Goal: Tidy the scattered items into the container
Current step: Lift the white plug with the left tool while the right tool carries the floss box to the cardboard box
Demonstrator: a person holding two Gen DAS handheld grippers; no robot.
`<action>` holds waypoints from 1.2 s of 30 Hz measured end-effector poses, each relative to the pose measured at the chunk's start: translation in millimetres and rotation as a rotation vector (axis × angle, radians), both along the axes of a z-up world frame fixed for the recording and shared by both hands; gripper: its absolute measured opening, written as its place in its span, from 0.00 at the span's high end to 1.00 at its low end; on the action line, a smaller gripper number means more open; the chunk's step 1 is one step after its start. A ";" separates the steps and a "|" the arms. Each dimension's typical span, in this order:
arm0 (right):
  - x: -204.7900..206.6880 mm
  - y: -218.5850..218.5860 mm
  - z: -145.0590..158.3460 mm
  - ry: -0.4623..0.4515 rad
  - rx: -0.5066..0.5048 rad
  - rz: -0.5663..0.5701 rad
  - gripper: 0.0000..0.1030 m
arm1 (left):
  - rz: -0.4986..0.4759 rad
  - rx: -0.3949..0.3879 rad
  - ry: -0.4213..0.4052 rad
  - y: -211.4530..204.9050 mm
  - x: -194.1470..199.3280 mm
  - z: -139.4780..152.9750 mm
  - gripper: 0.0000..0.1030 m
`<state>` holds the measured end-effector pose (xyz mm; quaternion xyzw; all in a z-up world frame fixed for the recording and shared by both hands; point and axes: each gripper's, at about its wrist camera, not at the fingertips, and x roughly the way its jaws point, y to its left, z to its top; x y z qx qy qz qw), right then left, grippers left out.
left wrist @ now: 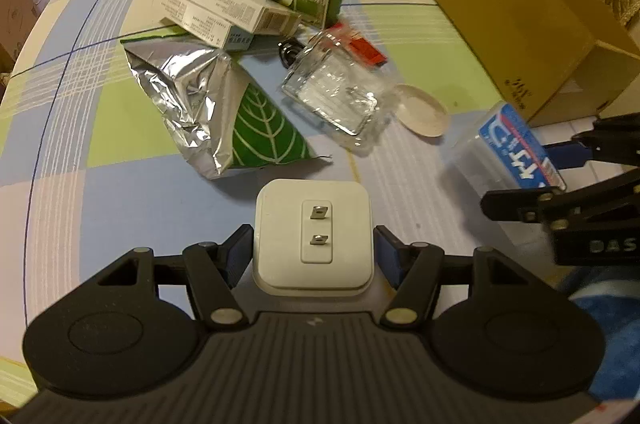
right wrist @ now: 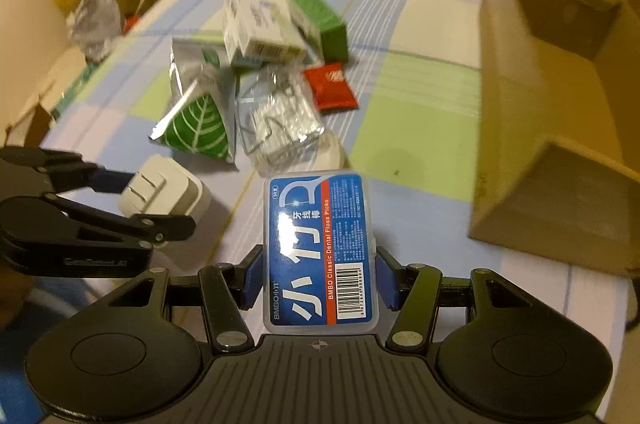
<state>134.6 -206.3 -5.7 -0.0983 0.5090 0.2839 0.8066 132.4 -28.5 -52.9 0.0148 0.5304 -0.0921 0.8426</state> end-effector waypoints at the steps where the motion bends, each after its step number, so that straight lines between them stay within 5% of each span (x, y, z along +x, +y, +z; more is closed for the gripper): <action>1: -2.7 -4.1 5.5 -0.006 0.008 -0.005 0.48 | -0.003 -0.002 -0.003 -1.9 -2.3 3.4 0.42; 10: -12.0 -63.8 73.2 -0.131 0.036 -0.104 0.48 | -0.086 -0.014 -0.075 -43.4 -10.8 51.1 0.42; 18: 27.0 -128.2 114.7 -0.200 0.057 -0.240 0.48 | -0.217 -0.040 -0.173 -114.7 14.2 104.9 0.42; 26: 80.2 -174.3 116.1 -0.207 0.058 -0.378 0.48 | -0.366 -0.074 -0.242 -188.2 63.6 133.3 0.42; 36: 115.3 -193.6 97.9 -0.164 0.088 -0.428 0.48 | -0.430 -0.086 -0.220 -225.8 107.7 107.4 0.42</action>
